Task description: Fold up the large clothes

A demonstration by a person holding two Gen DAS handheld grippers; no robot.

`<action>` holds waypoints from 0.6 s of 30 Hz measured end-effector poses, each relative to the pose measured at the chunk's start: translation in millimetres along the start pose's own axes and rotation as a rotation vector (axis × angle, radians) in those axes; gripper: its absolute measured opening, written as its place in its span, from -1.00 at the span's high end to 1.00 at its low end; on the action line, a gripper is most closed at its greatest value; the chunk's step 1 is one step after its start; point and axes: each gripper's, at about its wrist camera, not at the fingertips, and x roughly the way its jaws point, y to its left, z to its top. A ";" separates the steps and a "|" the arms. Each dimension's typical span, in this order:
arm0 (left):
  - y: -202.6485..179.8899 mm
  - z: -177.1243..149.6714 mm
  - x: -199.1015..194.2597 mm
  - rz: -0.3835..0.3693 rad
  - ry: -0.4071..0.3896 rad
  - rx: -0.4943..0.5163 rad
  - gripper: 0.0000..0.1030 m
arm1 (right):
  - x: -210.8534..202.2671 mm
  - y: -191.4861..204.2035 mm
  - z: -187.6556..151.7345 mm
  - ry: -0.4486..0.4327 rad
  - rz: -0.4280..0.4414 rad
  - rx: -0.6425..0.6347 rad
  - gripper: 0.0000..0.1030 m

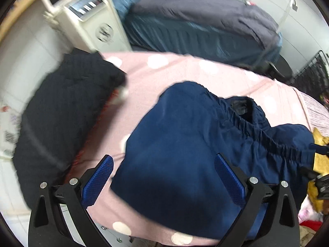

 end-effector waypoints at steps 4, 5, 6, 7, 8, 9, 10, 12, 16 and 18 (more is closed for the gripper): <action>-1.9 12.0 41.5 -0.065 0.118 0.017 -0.85 | 18.8 6.1 2.6 0.016 -0.081 -0.074 -0.42; -7.9 8.9 50.0 -0.067 0.127 0.043 -0.85 | 24.3 6.2 -1.2 0.032 -0.112 -0.087 -0.19; -12.1 3.8 55.3 -0.061 0.135 0.057 -0.81 | 26.6 5.2 -5.5 0.034 -0.129 -0.094 -0.06; -17.5 -2.5 61.1 -0.052 0.145 0.077 -0.66 | 28.5 2.9 -13.7 0.033 -0.151 -0.100 0.13; -20.2 -7.3 63.7 -0.052 0.148 0.088 -0.50 | 28.5 -0.2 -20.1 0.036 -0.156 -0.101 0.22; -23.5 -14.3 64.4 -0.061 0.147 0.094 -0.43 | 27.6 -3.1 -27.6 0.041 -0.153 -0.097 0.27; -27.0 -24.6 64.1 -0.077 0.142 0.098 -0.25 | 27.9 -6.1 -33.4 0.048 -0.150 -0.092 0.32; -36.7 -49.6 59.1 -0.091 0.130 0.127 0.05 | 27.0 -17.5 -56.9 0.081 -0.135 -0.077 0.37; -57.1 -104.9 53.3 -0.175 0.161 0.165 0.38 | 38.1 -30.9 -113.7 0.211 -0.091 -0.062 0.38; -64.9 -135.5 62.9 -0.233 0.222 0.152 0.41 | 55.6 -31.6 -149.4 0.310 -0.087 -0.088 0.38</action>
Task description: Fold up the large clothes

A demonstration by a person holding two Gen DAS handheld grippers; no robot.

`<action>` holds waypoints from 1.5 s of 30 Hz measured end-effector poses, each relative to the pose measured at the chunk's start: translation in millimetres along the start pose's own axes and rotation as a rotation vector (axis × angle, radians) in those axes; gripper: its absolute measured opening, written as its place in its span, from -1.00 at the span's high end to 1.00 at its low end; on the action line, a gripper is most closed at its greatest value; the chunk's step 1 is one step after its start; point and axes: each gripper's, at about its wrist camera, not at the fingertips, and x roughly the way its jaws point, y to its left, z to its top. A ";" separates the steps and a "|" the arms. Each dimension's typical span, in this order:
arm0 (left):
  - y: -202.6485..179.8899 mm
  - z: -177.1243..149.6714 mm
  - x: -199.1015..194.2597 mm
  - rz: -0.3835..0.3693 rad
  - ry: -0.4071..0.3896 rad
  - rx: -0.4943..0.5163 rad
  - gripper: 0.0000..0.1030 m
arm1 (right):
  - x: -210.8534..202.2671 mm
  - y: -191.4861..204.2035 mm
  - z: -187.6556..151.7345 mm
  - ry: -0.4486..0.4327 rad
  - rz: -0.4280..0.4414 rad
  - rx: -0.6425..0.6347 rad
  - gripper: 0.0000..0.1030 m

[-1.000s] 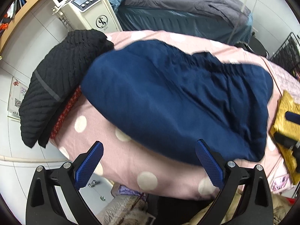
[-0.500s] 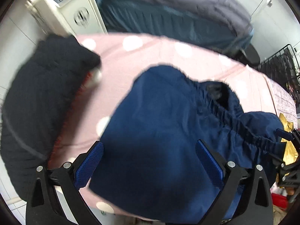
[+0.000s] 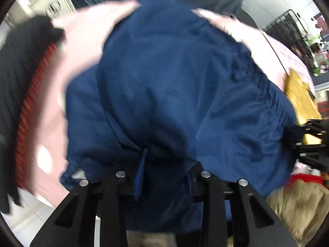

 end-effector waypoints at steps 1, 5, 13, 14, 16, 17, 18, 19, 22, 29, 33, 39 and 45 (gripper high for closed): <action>-3.5 -12.0 10.5 -0.019 0.028 -0.005 0.42 | 9.6 1.7 -8.4 0.031 -0.003 -0.011 0.38; -18.9 -59.2 60.5 -0.008 0.111 -0.007 0.41 | 81.1 12.6 -59.5 0.245 0.040 -0.027 0.40; -41.9 -85.4 83.0 0.028 0.074 0.022 -0.52 | 78.5 37.4 -67.3 0.169 -0.097 -0.149 -0.22; -44.2 -86.0 74.6 0.010 0.055 0.024 -0.59 | 67.6 37.1 -65.7 0.143 -0.085 -0.162 -0.23; -46.5 -86.6 53.3 0.009 0.008 0.034 -0.60 | 47.9 33.8 -61.5 0.106 -0.063 -0.169 -0.26; -45.6 -86.9 39.9 0.010 -0.018 0.032 -0.60 | 31.6 30.8 -58.6 0.070 -0.046 -0.167 -0.28; -42.0 -86.1 25.6 0.009 -0.049 0.021 -0.60 | 18.9 27.2 -58.9 0.039 -0.028 -0.162 -0.28; -34.9 -86.5 4.0 0.000 -0.096 -0.006 -0.62 | 3.6 23.4 -56.2 -0.001 -0.013 -0.154 -0.29; -15.8 -82.4 -44.0 -0.042 -0.227 -0.087 -0.73 | -43.2 7.7 -51.4 -0.130 0.058 -0.111 -0.45; 4.4 -23.0 -77.6 0.029 -0.320 -0.091 -0.80 | -89.6 -31.6 -7.7 -0.291 0.142 0.062 -0.50; 3.2 20.7 -65.0 0.033 -0.327 -0.053 -0.80 | -106.6 -32.4 9.3 -0.321 0.137 0.153 -0.50; -11.4 72.8 -18.7 -0.095 -0.203 0.003 -0.58 | -86.0 -50.6 -10.4 -0.325 0.103 0.254 -0.50; -44.6 13.6 7.1 -0.223 -0.116 0.172 0.42 | -75.2 -77.5 -14.5 -0.328 0.034 0.344 -0.50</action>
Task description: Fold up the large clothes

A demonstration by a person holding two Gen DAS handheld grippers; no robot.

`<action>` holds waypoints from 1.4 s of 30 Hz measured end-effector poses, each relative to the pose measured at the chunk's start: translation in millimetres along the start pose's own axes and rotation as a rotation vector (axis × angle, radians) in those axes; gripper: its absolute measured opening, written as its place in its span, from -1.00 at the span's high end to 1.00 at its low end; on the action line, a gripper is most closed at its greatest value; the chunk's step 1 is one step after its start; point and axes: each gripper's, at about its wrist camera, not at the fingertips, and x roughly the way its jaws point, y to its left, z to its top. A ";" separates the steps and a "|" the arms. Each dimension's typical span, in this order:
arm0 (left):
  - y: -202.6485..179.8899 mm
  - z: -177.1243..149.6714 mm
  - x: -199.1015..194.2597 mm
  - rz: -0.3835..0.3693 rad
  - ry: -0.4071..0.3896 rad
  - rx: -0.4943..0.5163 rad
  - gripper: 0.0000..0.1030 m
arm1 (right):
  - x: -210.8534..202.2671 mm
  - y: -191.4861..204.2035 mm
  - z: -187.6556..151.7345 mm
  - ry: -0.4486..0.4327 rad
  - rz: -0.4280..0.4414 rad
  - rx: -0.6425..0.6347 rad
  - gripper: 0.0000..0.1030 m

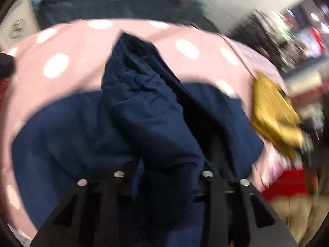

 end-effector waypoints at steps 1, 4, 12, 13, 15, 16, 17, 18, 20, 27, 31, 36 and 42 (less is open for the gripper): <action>-3.9 -16.4 0.7 -0.011 0.023 0.009 0.42 | 3.6 -7.4 2.7 0.005 -0.009 0.019 -0.50; 6.5 -77.8 8.6 -0.041 0.129 -0.051 0.42 | 18.3 -23.7 12.6 0.024 -0.035 0.064 -0.50; 61.5 -142.5 -49.4 -0.137 0.086 -0.276 -0.10 | 78.3 -66.1 62.0 0.121 0.066 0.282 -0.50; 66.0 -137.3 -67.6 -0.131 0.037 -0.274 -0.19 | 90.5 -73.5 72.4 0.135 0.087 0.316 -0.50; 75.5 -123.5 -114.7 -0.110 -0.102 -0.236 -0.51 | 109.9 -80.5 87.4 0.161 0.085 0.338 -0.50; 81.0 -116.2 -136.7 -0.101 -0.171 -0.210 -0.70 | 121.5 -81.5 94.4 0.175 0.070 0.328 -0.50; 87.3 -107.5 -153.6 -0.076 -0.230 -0.187 -0.79 | 132.5 -79.4 100.1 0.192 0.059 0.302 -0.49; 99.4 -94.3 -169.0 -0.024 -0.295 -0.171 -0.81 | 139.2 -76.0 102.7 0.206 0.052 0.280 -0.46; 118.6 -71.8 -170.3 0.052 -0.325 -0.181 -0.81 | 159.5 -58.0 104.0 0.261 0.039 0.191 -0.35; 151.2 31.2 -38.7 0.192 -0.016 0.069 -0.81 | 165.5 -5.5 78.0 0.294 0.038 0.022 0.06; 128.8 35.0 28.4 0.236 0.149 0.223 -0.76 | 139.5 0.4 67.0 0.252 0.076 0.005 0.37; 107.7 23.5 28.5 0.284 0.143 0.281 0.18 | 108.7 19.5 45.7 0.175 0.047 -0.027 0.52; 104.5 4.1 -40.6 0.281 -0.003 0.204 0.75 | 57.2 18.4 63.3 0.068 0.116 0.041 0.73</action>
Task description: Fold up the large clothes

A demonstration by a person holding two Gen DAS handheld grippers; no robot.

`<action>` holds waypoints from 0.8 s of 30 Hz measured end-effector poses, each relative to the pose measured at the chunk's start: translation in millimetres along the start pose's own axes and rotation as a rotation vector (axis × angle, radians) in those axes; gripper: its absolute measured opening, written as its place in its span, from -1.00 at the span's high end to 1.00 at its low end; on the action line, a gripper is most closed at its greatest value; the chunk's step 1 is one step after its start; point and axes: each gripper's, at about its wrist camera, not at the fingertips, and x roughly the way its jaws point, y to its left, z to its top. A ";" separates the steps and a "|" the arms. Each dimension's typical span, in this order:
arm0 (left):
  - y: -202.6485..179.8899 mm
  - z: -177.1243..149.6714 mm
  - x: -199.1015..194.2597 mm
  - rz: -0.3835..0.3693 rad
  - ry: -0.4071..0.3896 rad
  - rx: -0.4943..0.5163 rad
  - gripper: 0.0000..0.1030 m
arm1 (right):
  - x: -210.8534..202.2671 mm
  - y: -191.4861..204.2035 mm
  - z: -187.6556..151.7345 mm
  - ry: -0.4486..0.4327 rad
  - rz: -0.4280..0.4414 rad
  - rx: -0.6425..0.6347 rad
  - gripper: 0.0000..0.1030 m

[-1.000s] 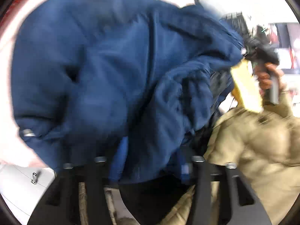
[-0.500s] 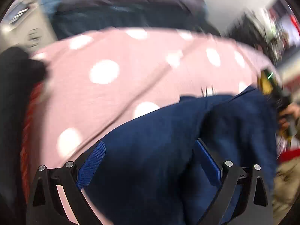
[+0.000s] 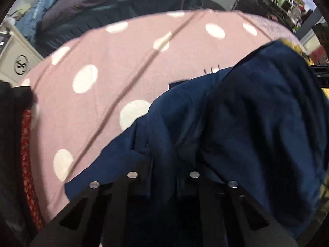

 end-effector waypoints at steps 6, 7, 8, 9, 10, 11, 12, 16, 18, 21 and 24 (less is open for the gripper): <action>6.0 12.1 -114.8 0.083 -0.244 -0.104 0.83 | -103.4 10.4 26.8 -0.214 0.163 0.029 0.84; 10.2 18.0 -144.5 0.088 -0.310 -0.151 0.84 | -130.4 12.2 29.5 -0.280 0.178 0.011 0.84; 18.6 19.5 -167.6 0.093 -0.361 -0.185 0.84 | -147.4 11.7 30.4 -0.319 0.188 0.003 0.84; 26.6 19.4 -190.4 0.121 -0.413 -0.214 0.84 | -168.1 8.8 31.4 -0.366 0.200 0.007 0.84; 22.8 26.2 -202.1 0.144 -0.443 -0.236 0.84 | -186.0 3.0 32.3 -0.406 0.209 0.019 0.85; 29.5 26.6 -215.7 0.155 -0.466 -0.264 0.84 | -207.2 -7.4 31.2 -0.455 0.226 0.045 0.85; 30.0 25.3 -223.2 0.159 -0.483 -0.284 0.84 | -224.6 -18.9 29.0 -0.498 0.237 0.071 0.85; 57.0 19.9 -212.3 0.158 -0.490 -0.416 0.85 | -274.6 -94.5 12.8 -0.651 0.197 0.244 0.85; 80.5 14.3 -190.0 0.124 -0.468 -0.517 0.87 | -271.8 -146.5 3.2 -0.650 0.166 0.407 0.83; 112.8 17.6 -136.0 0.132 -0.358 -0.662 0.87 | -244.8 -203.3 -13.2 -0.594 0.071 0.579 0.74; 131.3 14.2 -75.7 0.089 -0.236 -0.797 0.84 | -204.4 -235.3 -26.2 -0.467 -0.180 0.653 0.65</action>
